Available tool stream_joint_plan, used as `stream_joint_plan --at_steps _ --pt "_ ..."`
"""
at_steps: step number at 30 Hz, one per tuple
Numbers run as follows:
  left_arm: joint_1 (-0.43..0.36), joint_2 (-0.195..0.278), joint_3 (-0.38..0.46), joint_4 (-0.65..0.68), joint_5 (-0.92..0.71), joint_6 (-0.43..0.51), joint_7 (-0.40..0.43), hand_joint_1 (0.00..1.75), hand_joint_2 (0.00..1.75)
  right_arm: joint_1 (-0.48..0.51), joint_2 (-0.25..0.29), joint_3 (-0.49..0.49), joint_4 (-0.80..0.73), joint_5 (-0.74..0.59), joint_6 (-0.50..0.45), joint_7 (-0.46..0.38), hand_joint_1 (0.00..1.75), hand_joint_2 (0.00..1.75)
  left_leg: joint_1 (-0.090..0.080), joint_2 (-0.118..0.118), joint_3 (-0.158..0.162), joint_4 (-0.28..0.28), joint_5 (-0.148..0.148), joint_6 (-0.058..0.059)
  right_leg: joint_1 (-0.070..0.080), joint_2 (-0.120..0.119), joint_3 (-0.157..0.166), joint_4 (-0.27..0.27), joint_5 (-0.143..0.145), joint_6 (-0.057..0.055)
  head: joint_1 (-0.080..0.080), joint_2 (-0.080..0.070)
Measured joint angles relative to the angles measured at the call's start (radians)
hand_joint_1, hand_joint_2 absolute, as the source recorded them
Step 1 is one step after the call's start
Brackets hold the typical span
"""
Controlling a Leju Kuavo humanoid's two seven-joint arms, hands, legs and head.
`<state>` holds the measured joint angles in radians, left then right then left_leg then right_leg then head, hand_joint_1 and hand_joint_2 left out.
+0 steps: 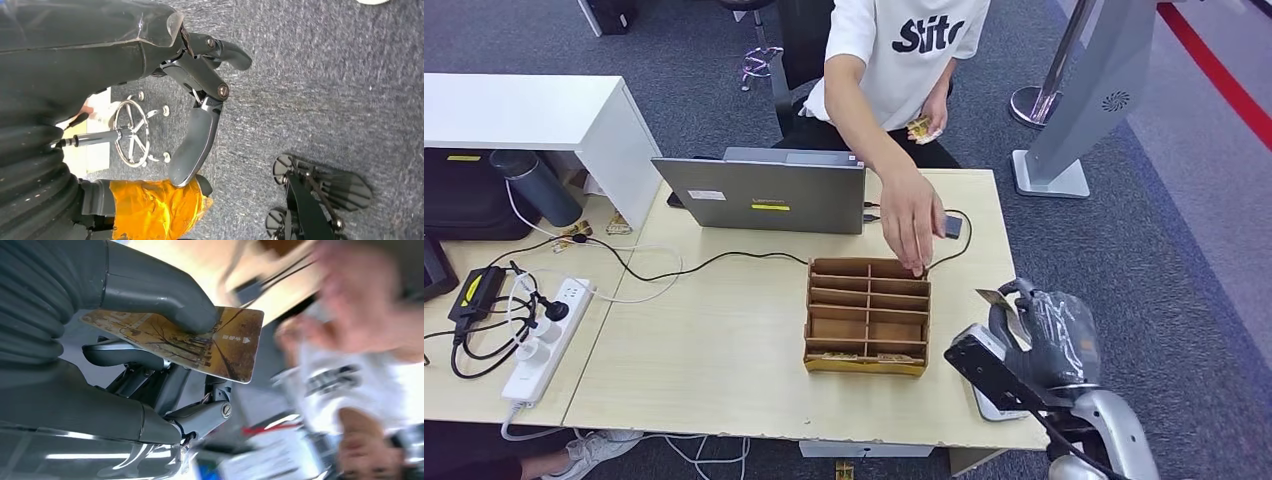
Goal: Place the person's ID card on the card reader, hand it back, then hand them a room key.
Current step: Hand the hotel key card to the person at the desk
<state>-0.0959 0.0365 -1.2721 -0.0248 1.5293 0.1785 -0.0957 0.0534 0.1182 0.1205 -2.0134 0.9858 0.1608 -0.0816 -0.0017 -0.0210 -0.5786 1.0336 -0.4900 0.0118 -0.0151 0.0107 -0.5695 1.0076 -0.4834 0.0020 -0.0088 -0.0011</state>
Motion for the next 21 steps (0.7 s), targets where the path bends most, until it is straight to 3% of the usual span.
stream_joint_plan --at_steps 3,9,12,16,21 --pt "-0.005 0.008 -0.021 0.000 0.000 -0.022 0.002 0.00 1.75 -0.112 -0.003 0.071 0.077 -0.174 0.053 -0.017 1.75 1.75 0.000 0.001 0.002 0.000 0.001 0.000 0.000 0.001 0.000 0.000 0.000 0.000 0.000 0.000" --pt "-0.005 0.023 -0.051 0.000 0.000 -0.033 0.006 0.00 1.75 -0.223 -0.020 0.142 0.180 -0.266 0.069 -0.022 1.75 1.75 0.000 -0.002 0.001 0.000 0.001 0.000 0.000 -0.001 0.000 0.000 0.000 0.000 0.000 0.000" --pt "-0.006 0.029 -0.072 0.000 0.000 -0.046 0.006 0.00 1.75 -0.297 -0.027 0.181 0.247 -0.385 0.115 -0.016 1.75 1.75 0.000 0.000 0.000 0.000 0.001 0.000 0.000 0.001 0.000 0.001 0.000 0.000 0.000 0.000" --pt "-0.013 0.041 -0.110 0.000 0.000 -0.072 0.009 0.00 1.75 -0.483 -0.010 0.260 0.431 -0.490 0.131 0.031 1.75 1.75 0.000 0.002 0.001 0.000 0.002 -0.002 0.000 0.002 -0.001 0.001 0.001 -0.001 0.000 0.000" --pt "-0.016 0.054 -0.157 0.000 0.000 -0.095 0.012 0.00 1.75 -0.724 0.054 0.334 0.705 -0.526 0.107 0.098 1.75 1.75 0.002 0.002 0.002 0.000 0.004 -0.004 0.001 0.003 -0.001 0.002 0.003 -0.004 0.000 0.000"
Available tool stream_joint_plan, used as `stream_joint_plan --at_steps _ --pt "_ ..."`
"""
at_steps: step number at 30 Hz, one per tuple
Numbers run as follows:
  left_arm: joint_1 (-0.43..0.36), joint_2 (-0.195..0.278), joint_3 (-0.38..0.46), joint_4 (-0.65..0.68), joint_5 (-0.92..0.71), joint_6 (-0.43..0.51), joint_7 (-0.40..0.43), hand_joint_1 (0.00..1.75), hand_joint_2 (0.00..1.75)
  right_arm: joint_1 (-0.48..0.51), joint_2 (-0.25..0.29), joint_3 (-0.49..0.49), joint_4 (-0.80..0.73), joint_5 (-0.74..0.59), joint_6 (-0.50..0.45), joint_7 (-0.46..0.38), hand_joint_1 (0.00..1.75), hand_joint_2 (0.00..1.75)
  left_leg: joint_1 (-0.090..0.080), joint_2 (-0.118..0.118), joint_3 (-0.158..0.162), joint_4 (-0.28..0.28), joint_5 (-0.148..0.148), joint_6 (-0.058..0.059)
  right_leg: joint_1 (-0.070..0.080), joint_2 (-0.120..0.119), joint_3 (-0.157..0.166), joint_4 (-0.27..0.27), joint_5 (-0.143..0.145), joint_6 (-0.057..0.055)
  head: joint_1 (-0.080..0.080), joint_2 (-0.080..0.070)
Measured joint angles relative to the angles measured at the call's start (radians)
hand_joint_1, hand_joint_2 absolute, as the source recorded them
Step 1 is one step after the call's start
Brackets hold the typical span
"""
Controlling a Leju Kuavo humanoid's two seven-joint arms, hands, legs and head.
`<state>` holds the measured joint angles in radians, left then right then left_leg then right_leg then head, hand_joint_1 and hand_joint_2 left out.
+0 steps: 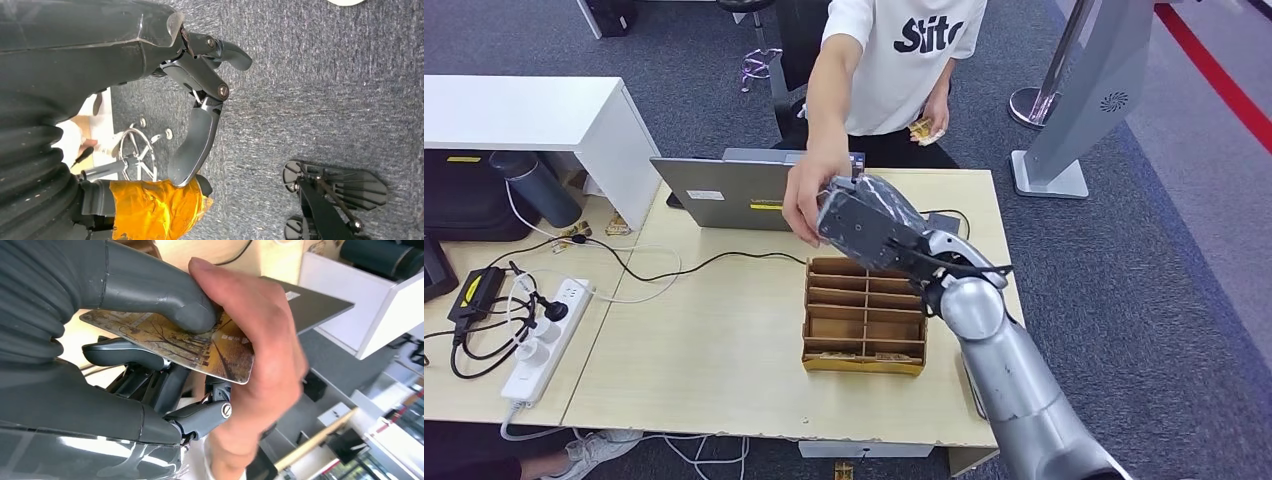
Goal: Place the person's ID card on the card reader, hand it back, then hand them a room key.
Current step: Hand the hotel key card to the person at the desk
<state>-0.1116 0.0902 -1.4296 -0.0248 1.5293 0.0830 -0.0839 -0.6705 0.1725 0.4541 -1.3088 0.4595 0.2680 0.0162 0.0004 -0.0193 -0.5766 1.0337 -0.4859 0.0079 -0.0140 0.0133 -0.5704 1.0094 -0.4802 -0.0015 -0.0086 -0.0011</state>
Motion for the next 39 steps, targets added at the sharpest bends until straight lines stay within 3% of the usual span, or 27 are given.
stream_joint_plan --at_steps 4,5,8,9,10,27,34,39 --pt "-0.001 0.002 -0.017 0.000 0.000 -0.006 0.000 0.00 1.75 -0.086 0.030 0.023 0.121 0.018 -0.033 0.020 1.75 1.75 0.001 -0.001 0.000 0.000 0.000 -0.001 0.001 0.000 0.000 0.000 0.000 0.000 0.000 0.000" --pt "0.000 0.002 -0.021 0.000 0.000 -0.007 0.001 0.00 1.75 -0.102 0.037 0.027 0.146 0.025 -0.041 0.023 1.61 1.75 0.001 -0.001 0.000 0.000 0.000 -0.001 0.001 -0.001 0.000 0.000 0.000 0.000 0.000 0.000" --pt "0.000 0.002 -0.029 0.000 0.000 -0.006 0.004 0.00 1.75 -0.132 0.049 0.037 0.205 0.052 -0.059 0.027 0.35 1.75 0.001 -0.002 0.000 0.000 0.000 -0.001 0.001 -0.001 0.000 0.000 0.000 0.000 0.000 0.000" --pt "0.000 0.002 -0.030 0.000 0.000 -0.006 0.006 0.00 1.75 -0.136 0.051 0.040 0.217 0.062 -0.064 0.027 0.05 1.75 0.001 -0.001 -0.001 0.000 0.000 -0.001 0.001 -0.001 0.000 0.000 0.000 0.000 0.000 0.000" --pt "0.000 0.002 -0.031 0.000 0.000 -0.006 0.007 0.00 1.75 -0.138 0.053 0.042 0.226 0.073 -0.067 0.027 0.00 1.75 0.001 -0.001 -0.001 0.000 0.000 -0.001 0.001 -0.001 0.000 0.000 0.000 0.000 0.000 0.000" --pt "0.000 0.000 -0.032 0.000 0.000 0.002 0.014 0.00 1.75 -0.094 0.059 0.042 0.182 0.207 -0.110 0.014 0.00 1.75 0.001 -0.001 -0.002 0.000 -0.001 0.000 0.001 -0.001 -0.002 -0.001 -0.001 0.000 0.000 0.000" --pt "0.001 -0.012 -0.031 0.000 0.000 0.015 0.015 0.00 1.75 -0.006 0.051 0.038 -0.030 0.341 -0.161 -0.008 0.00 1.75 0.001 -0.002 -0.003 0.000 -0.001 0.000 0.001 -0.001 -0.003 -0.001 -0.001 0.000 0.000 0.000" --pt "0.006 -0.032 -0.015 0.000 0.000 0.040 0.007 0.00 1.75 0.161 -0.005 0.041 -0.321 0.415 -0.209 -0.093 0.00 1.75 0.001 -0.004 -0.003 0.000 -0.002 0.000 0.001 -0.003 -0.002 -0.003 -0.002 0.001 0.000 0.000"
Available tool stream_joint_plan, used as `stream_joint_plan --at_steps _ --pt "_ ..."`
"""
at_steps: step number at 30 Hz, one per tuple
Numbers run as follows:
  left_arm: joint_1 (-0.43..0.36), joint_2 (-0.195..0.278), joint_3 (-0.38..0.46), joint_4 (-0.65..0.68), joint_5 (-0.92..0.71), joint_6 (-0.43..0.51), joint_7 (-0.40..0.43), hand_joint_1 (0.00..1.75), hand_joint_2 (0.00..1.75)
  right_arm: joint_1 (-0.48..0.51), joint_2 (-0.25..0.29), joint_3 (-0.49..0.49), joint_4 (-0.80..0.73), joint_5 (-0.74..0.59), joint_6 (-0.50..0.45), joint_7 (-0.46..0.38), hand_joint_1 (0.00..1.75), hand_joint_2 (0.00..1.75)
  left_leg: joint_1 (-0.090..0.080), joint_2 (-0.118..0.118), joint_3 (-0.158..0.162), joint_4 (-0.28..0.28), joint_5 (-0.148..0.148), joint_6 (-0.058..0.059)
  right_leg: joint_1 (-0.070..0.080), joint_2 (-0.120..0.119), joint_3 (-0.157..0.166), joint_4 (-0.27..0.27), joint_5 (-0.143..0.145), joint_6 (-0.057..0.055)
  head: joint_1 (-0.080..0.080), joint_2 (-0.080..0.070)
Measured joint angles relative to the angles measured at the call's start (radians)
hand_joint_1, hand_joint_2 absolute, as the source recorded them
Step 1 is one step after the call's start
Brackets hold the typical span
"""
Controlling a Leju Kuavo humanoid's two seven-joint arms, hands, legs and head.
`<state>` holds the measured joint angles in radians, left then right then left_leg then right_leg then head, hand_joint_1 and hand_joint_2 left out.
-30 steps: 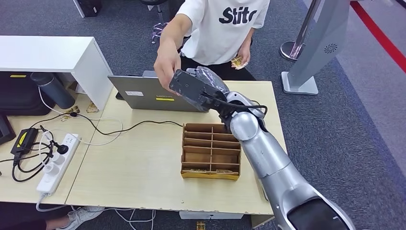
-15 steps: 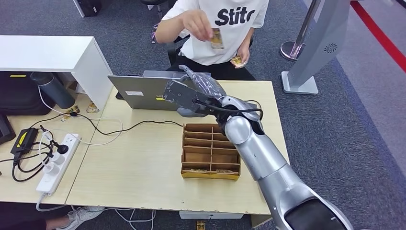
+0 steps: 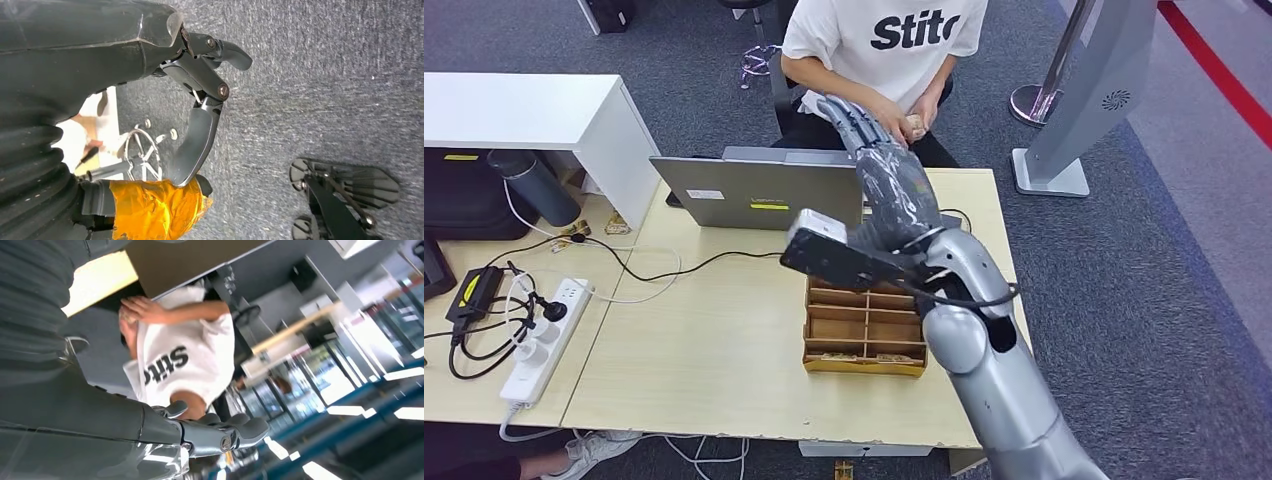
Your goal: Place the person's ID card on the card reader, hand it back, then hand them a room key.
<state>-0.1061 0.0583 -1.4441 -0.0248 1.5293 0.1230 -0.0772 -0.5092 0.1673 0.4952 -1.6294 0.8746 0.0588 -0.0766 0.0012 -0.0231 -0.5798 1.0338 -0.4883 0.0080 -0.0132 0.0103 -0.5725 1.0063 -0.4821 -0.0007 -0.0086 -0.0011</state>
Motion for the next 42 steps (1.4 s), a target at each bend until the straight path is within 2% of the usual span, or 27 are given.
stream_joint_plan --at_steps 3,6,10,17,20,32,36,42 --pt "0.005 -0.012 0.020 0.000 0.000 0.017 -0.007 0.00 1.75 0.149 -0.061 0.002 -0.161 0.016 -0.043 -0.063 0.00 1.75 0.000 -0.001 0.000 0.000 -0.001 0.001 0.000 -0.001 0.001 -0.001 -0.001 0.002 0.000 0.000" --pt "0.007 -0.018 0.033 0.000 0.000 0.024 -0.009 0.00 1.75 0.247 -0.102 0.002 -0.256 0.020 -0.061 -0.089 0.00 1.75 -0.001 0.000 0.000 0.000 -0.003 0.002 0.000 0.000 0.001 -0.001 -0.001 0.002 0.000 0.000" --pt "0.007 -0.023 0.047 0.000 0.000 0.027 -0.009 0.00 1.75 0.311 -0.130 0.001 -0.324 0.024 -0.069 -0.103 0.00 1.75 0.000 0.000 0.001 0.000 -0.003 0.002 0.000 0.000 0.002 -0.001 -0.002 0.002 0.000 0.000" --pt "0.010 -0.033 0.091 0.000 0.000 0.054 -0.015 0.00 1.75 0.546 -0.166 -0.031 -0.401 0.020 -0.113 -0.161 0.00 1.75 0.000 -0.001 0.001 0.000 -0.004 0.002 0.000 -0.001 0.002 -0.001 -0.003 0.001 0.000 0.000" --pt "0.010 -0.034 0.107 0.000 0.000 0.057 -0.017 0.00 1.75 0.605 -0.167 -0.059 -0.410 0.012 -0.112 -0.163 0.00 1.75 0.000 -0.001 0.001 0.000 -0.004 0.002 0.000 -0.001 0.002 -0.001 -0.003 0.001 0.000 0.000" --pt "0.010 -0.036 0.121 0.000 0.000 0.061 -0.018 0.00 1.75 0.649 -0.168 -0.098 -0.411 0.051 -0.086 -0.145 0.00 1.75 0.000 0.000 0.001 0.000 -0.004 0.002 0.000 -0.001 0.003 -0.001 -0.003 0.001 0.000 0.000" --pt "0.009 -0.034 0.121 0.000 0.000 0.054 -0.019 0.00 1.75 0.644 -0.197 -0.037 -0.349 0.135 -0.055 -0.122 0.00 1.75 0.000 0.000 0.001 0.000 -0.004 0.002 0.000 -0.001 0.003 -0.001 -0.003 0.001 0.000 0.000" --pt "0.007 -0.029 0.120 0.000 0.000 0.051 -0.018 0.00 1.75 0.614 -0.240 0.050 -0.272 0.191 -0.081 -0.099 0.00 1.75 0.000 0.000 0.001 0.000 -0.004 0.002 0.000 -0.001 0.003 -0.001 -0.003 0.001 0.000 0.000"
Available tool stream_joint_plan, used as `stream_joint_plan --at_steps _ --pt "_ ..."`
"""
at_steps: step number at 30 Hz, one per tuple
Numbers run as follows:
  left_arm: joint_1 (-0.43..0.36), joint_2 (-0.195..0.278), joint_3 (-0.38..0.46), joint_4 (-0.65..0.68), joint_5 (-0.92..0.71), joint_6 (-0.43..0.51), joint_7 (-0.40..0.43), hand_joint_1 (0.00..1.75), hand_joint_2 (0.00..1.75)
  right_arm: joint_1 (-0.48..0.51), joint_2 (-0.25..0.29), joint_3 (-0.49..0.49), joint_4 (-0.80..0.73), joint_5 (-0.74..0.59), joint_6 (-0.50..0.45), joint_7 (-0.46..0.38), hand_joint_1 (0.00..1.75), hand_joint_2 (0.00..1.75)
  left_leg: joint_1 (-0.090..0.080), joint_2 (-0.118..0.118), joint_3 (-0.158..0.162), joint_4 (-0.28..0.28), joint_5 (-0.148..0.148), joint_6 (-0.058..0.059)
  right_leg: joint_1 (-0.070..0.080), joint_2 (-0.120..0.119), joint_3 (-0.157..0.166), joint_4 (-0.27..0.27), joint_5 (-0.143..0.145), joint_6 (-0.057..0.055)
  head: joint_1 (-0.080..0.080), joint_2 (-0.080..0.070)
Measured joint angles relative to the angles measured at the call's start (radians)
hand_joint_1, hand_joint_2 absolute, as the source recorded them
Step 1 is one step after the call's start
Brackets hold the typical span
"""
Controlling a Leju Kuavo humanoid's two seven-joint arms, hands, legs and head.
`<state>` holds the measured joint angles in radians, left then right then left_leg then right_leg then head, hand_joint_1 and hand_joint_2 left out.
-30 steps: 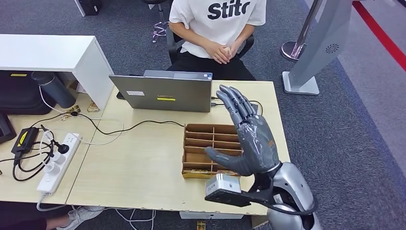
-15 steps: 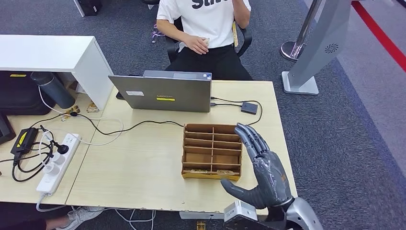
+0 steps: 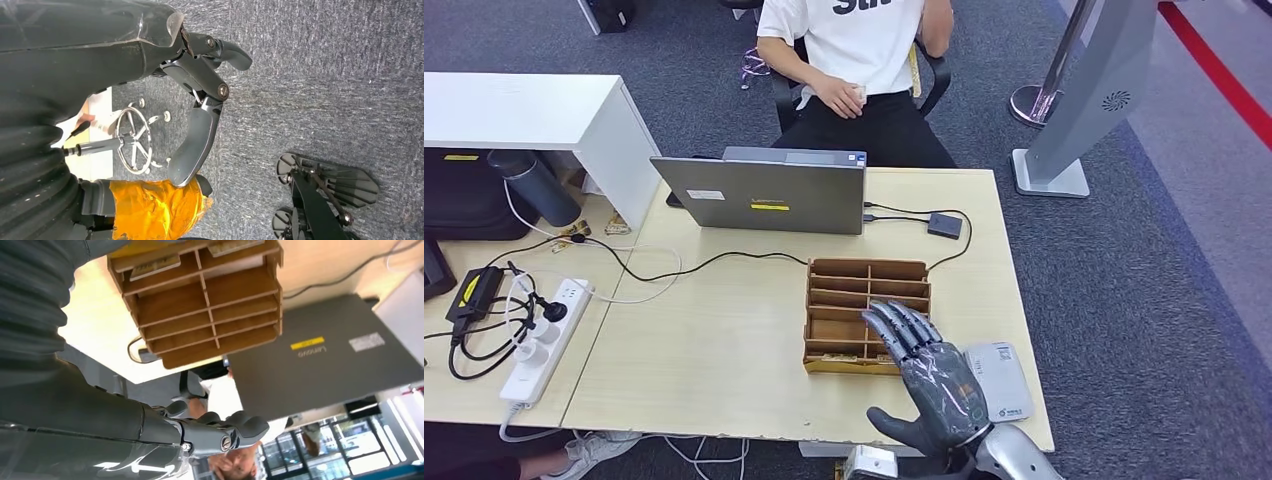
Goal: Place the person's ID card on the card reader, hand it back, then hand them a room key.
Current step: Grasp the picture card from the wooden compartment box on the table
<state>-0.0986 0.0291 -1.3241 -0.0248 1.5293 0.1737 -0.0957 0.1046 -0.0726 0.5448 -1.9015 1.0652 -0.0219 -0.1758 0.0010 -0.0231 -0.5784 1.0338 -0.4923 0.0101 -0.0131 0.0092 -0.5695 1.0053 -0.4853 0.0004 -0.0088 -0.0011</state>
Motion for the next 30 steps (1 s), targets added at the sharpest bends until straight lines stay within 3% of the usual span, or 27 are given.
stream_joint_plan --at_steps 14,30 --pt "-0.003 0.001 -0.008 0.000 0.000 -0.007 0.000 0.00 1.75 -0.067 -0.051 0.122 0.106 0.041 -0.034 0.032 0.00 1.75 0.000 0.000 0.000 0.000 0.000 0.000 0.000 0.000 0.000 0.000 0.000 0.000 0.000 0.000" --pt "-0.006 0.006 -0.019 0.000 0.000 -0.009 0.002 0.00 1.75 -0.098 -0.053 0.151 0.216 0.141 -0.052 0.112 0.00 1.75 0.000 0.000 0.000 0.000 0.000 0.000 0.000 0.000 0.000 0.000 0.000 0.000 0.000 0.000"
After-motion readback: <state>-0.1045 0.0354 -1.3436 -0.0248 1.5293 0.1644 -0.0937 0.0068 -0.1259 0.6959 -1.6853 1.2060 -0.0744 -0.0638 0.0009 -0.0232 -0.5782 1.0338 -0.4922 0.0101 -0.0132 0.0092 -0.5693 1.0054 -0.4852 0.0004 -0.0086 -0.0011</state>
